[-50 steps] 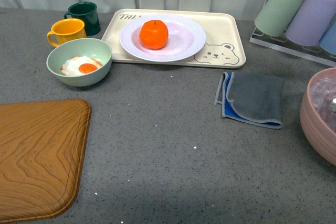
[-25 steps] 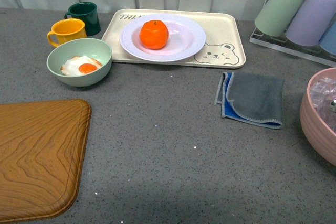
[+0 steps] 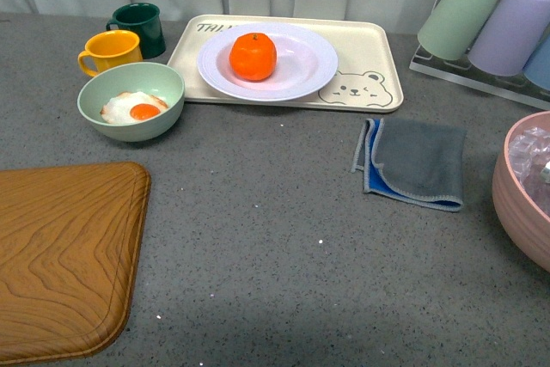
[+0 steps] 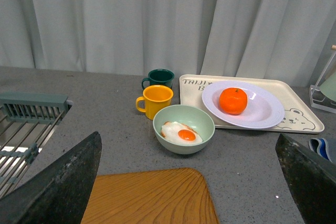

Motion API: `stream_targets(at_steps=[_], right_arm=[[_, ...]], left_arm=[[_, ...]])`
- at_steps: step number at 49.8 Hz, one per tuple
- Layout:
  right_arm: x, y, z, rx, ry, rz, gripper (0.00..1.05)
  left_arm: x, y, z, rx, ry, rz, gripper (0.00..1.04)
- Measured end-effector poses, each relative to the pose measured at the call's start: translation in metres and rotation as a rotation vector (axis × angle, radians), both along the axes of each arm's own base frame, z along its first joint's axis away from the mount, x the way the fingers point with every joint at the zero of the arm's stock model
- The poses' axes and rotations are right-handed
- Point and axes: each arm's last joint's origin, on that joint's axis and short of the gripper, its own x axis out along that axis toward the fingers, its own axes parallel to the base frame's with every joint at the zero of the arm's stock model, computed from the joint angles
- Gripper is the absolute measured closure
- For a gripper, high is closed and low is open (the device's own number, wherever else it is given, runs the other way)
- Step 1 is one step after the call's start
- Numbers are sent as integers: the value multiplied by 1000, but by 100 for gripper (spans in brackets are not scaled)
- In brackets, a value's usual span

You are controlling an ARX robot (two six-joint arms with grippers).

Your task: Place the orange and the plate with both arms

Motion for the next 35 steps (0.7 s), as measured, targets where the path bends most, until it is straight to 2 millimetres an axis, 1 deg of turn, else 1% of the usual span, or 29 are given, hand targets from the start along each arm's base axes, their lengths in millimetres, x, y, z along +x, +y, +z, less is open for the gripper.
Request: stream_targets(at_steps=[10,35], right_arm=[[-15,0,1,0,-2,2,104],[-44,0,5,0,-16,2,104]], left_arm=[[0,0,0,0,0,0,7],[0,0,0,0,0,0,7]])
